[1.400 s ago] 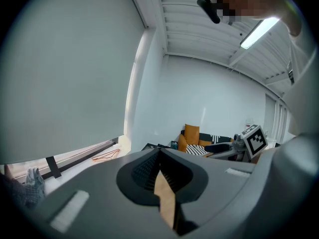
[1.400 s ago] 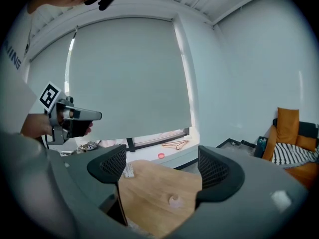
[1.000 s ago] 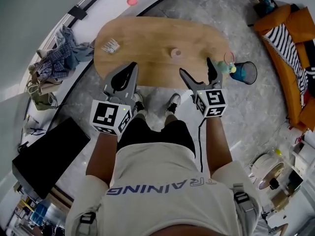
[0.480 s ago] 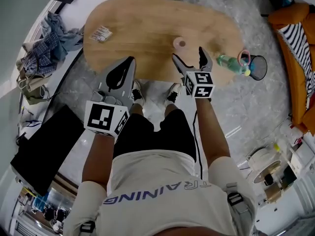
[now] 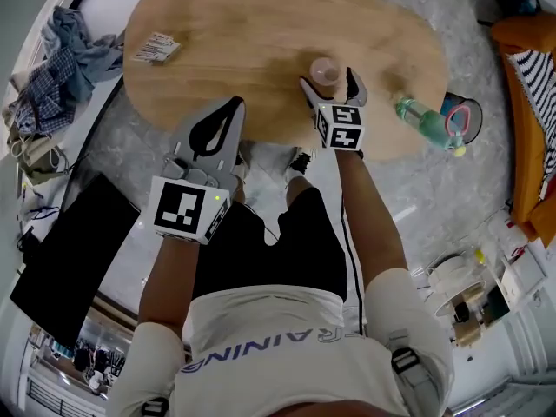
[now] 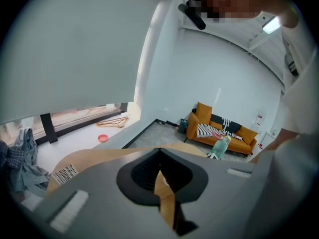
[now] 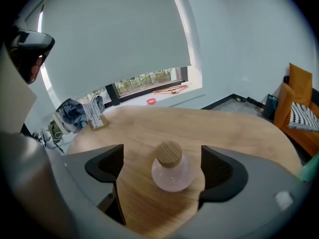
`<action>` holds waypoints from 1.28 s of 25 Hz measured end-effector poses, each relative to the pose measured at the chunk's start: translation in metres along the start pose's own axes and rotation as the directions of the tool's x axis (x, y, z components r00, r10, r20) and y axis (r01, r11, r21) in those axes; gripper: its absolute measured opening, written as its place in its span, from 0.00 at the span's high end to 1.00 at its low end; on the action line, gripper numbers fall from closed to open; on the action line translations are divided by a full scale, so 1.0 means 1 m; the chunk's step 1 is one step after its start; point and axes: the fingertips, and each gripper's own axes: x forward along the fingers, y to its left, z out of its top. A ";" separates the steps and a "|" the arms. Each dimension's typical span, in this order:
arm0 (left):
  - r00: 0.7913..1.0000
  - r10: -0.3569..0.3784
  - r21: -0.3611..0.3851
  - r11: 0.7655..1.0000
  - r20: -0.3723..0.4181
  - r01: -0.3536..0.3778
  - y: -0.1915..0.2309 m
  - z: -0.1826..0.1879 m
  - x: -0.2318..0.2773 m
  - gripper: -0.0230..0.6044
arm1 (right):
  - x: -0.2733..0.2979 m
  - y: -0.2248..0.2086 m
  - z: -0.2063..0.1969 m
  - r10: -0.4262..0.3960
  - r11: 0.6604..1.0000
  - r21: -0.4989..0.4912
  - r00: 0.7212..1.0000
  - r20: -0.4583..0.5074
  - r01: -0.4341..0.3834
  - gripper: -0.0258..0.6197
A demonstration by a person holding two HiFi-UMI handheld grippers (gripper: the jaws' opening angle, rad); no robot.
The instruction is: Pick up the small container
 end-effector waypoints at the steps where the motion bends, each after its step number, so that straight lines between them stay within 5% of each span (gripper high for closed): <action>1: 1.000 -0.003 -0.002 1.000 -0.008 0.003 0.002 -0.007 0.003 0.96 | 0.009 -0.004 -0.005 -0.004 1.000 0.000 1.000 -0.002 0.004 0.19; 16: 0.992 -0.057 -0.079 0.996 -0.112 0.048 0.019 -0.095 0.003 0.96 | 0.067 -0.018 -0.026 -0.017 0.999 -0.035 1.000 0.019 0.017 0.21; 23: 0.989 -0.062 -0.084 0.995 -0.136 0.051 0.025 -0.106 0.000 0.96 | 0.074 -0.021 -0.029 -0.083 0.987 -0.136 0.997 0.006 0.083 0.27; 32: 0.986 -0.097 -0.117 0.990 -0.135 0.082 0.017 -0.115 0.005 0.96 | 0.079 -0.018 -0.030 -0.068 0.990 -0.130 0.997 -0.030 0.063 0.29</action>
